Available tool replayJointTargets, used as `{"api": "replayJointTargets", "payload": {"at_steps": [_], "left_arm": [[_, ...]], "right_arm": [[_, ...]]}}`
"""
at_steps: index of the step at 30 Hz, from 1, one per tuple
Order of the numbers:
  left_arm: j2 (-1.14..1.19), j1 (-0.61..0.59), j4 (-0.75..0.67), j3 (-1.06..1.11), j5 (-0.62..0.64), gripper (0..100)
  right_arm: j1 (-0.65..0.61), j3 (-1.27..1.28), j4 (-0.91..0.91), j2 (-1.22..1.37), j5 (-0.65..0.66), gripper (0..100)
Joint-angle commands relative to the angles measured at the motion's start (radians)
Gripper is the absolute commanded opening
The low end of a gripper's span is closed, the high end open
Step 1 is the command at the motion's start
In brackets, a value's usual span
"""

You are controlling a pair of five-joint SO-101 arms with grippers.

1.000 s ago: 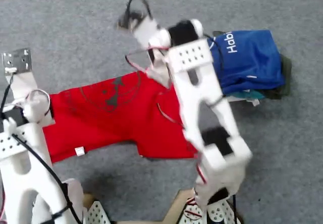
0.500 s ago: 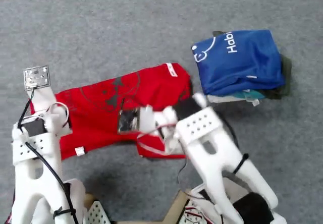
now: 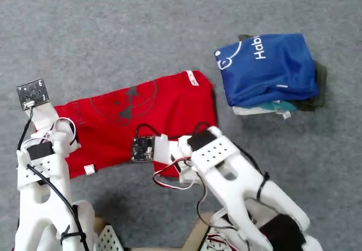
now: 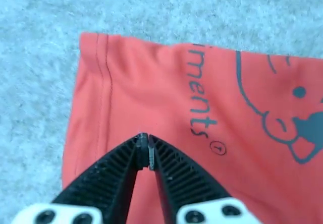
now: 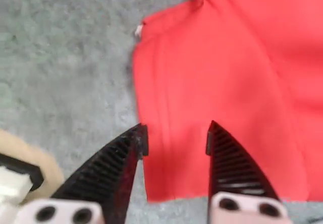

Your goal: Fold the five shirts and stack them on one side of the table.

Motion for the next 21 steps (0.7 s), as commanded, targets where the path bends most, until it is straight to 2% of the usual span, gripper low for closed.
{"api": "replayJointTargets", "payload": {"at_steps": [1, 4, 14, 21], "left_arm": [[-0.018, -0.005, -0.015, -0.004, 0.014, 3], [-0.018, -0.005, -0.017, -0.002, 0.014, 3], [-0.017, -0.008, -0.017, 0.002, 0.014, 3], [-0.011, -0.004, -0.017, 0.002, 0.011, 3]], "right_arm": [[-0.012, -0.001, -0.078, 0.099, -0.009, 20.1], [-0.011, -0.002, -0.141, 0.197, -0.009, 19.9], [-0.011, -0.054, -0.121, 0.259, 0.015, 19.6], [-0.012, -0.054, -0.123, 0.26, 0.017, 1.2]]}}
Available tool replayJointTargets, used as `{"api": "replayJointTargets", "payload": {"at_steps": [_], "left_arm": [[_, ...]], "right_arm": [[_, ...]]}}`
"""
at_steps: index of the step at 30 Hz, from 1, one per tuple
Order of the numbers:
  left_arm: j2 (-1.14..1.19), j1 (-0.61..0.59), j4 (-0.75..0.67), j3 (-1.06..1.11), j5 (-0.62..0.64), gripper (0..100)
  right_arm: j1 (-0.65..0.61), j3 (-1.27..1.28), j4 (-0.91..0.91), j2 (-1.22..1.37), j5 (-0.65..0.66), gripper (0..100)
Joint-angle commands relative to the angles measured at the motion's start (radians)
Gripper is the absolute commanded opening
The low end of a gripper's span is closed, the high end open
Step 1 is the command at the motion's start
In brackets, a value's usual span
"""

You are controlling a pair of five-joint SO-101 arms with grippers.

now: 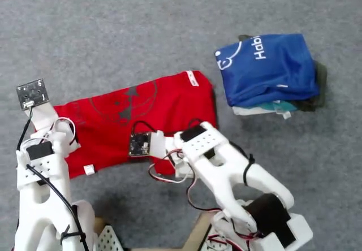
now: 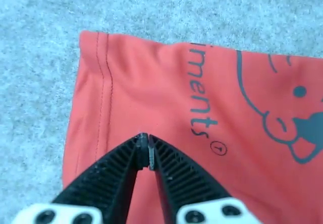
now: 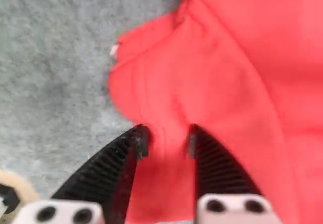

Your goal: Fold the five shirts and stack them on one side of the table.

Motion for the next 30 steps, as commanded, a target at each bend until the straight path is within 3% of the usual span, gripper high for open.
{"api": "replayJointTargets", "payload": {"at_steps": [1, 7, 13, 21, 30], "left_arm": [[-0.012, -0.002, -0.017, 0.002, 0.011, 3], [-0.009, -0.002, -0.054, 0.018, 0.009, 3], [-0.017, -0.001, -0.121, 0.054, 0.011, 3], [-0.017, 0.001, -0.121, 0.056, 0.011, 3], [-0.017, 0.027, -0.121, 0.062, 0.008, 3]], "right_arm": [[-0.014, 0.008, -0.003, 0.035, 0.011, 1.6], [0.068, -0.093, 0.026, 0.035, 0.006, 1.3], [0.049, -0.447, 0.334, 0.064, 0.011, 1.3], [0.051, -1.009, 0.717, 0.415, 0.075, 1.3], [0.051, -1.504, 0.806, 0.679, 0.161, 1.3]]}}
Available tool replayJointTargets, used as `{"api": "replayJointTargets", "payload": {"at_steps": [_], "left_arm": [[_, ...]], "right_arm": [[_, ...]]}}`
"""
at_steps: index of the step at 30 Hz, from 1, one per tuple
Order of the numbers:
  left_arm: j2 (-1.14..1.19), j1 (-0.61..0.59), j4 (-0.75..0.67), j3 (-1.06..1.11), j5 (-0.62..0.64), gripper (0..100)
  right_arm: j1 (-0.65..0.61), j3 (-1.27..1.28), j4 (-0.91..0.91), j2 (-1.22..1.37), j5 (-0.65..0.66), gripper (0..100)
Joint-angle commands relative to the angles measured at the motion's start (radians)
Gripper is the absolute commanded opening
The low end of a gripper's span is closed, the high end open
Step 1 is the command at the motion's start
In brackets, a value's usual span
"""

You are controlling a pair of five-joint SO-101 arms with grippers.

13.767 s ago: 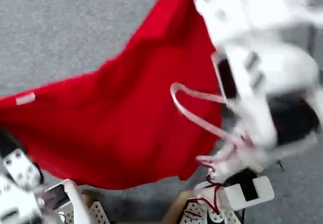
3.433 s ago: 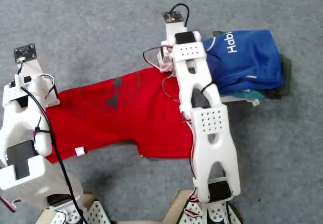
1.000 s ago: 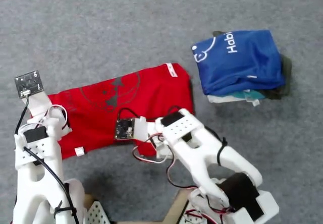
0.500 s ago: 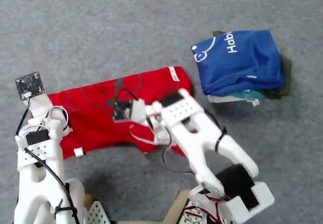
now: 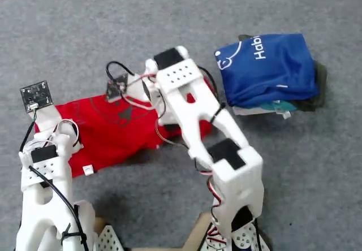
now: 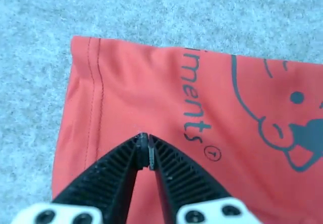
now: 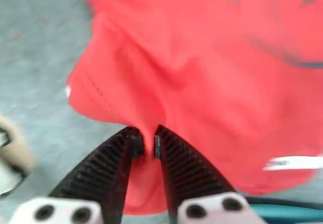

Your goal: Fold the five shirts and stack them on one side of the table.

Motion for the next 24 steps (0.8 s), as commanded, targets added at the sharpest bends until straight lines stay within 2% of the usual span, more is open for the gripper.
{"api": "replayJointTargets", "payload": {"at_steps": [1, 8, 10, 12, 15, 18, 21, 24], "left_arm": [[-0.017, 0.008, -0.017, -0.002, 0.003, 3], [-0.017, 0.008, -0.017, -0.002, 0.003, 3], [-0.017, 0.008, -0.017, -0.002, 0.003, 3], [-0.017, 0.008, -0.017, -0.002, 0.003, 3], [-0.018, 0.008, -0.018, -0.004, 0.003, 3], [-0.018, 0.008, -0.018, -0.004, 0.003, 3], [-0.018, 0.008, -0.018, -0.004, 0.003, 3], [-0.018, 0.008, -0.018, -0.004, 0.003, 3]], "right_arm": [[0.0, -0.188, 0.011, 0.071, 0.052, 1.4], [-0.002, -0.429, 0.003, 0.302, 0.064, 1.7], [0.0, -0.503, 0.003, 0.36, 0.064, 4.6], [0.0, -0.576, 0.006, 0.41, 0.061, 11.6], [0.0, -0.67, 0.011, 0.466, 0.051, 29.2], [0.008, -0.751, 0.012, 0.483, -0.014, 41.5], [0.02, -0.843, 0.034, 0.483, -0.063, 40.8], [0.046, -0.914, 0.034, 0.456, -0.144, 33.2]]}}
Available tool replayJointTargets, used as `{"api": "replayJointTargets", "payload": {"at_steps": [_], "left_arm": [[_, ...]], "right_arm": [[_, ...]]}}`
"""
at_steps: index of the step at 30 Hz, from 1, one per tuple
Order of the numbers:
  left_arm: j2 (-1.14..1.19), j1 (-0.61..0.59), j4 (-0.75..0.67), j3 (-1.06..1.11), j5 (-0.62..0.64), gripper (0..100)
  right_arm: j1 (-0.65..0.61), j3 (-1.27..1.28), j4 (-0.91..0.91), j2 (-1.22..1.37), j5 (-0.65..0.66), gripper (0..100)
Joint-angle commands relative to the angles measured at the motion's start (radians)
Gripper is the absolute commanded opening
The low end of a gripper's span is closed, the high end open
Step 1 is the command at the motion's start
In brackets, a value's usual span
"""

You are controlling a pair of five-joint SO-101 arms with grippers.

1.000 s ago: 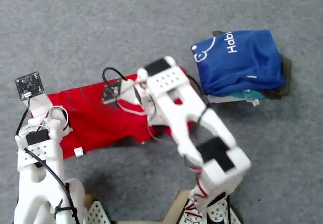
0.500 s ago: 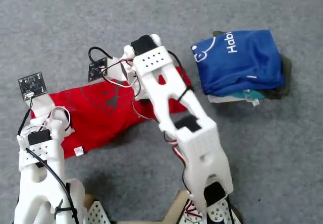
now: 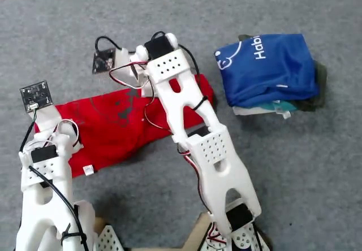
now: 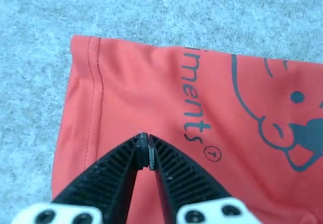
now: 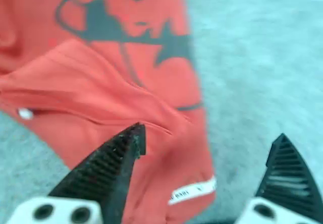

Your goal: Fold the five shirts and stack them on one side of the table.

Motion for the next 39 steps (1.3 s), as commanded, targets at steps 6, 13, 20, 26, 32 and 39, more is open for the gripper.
{"api": "replayJointTargets", "payload": {"at_steps": [6, 13, 20, 26, 32, 39], "left_arm": [[-0.018, 0.004, -0.012, -0.004, 0.003, 3], [-0.018, 0.004, -0.012, -0.012, 0.003, 3], [-0.018, 0.002, -0.012, -0.012, 0.003, 3], [-0.018, 0.004, -0.017, -0.01, 0.003, 3], [-0.018, -0.001, -0.017, -0.012, 0.005, 3], [-0.02, 0.001, -0.009, -0.022, 0.003, 3]], "right_arm": [[0.034, 0.128, 0.012, -0.232, -0.195, 2.5], [-0.054, 0.746, -0.071, -0.495, -0.201, 1.5], [-0.114, 0.941, -0.382, -0.46, -0.207, 1.5], [-0.135, 0.94, -0.471, -0.369, -0.221, 1.5], [-0.11, 0.923, -0.436, -0.39, -0.226, 1.5], [-0.147, 0.762, -0.327, -0.513, -0.287, 1.5]]}}
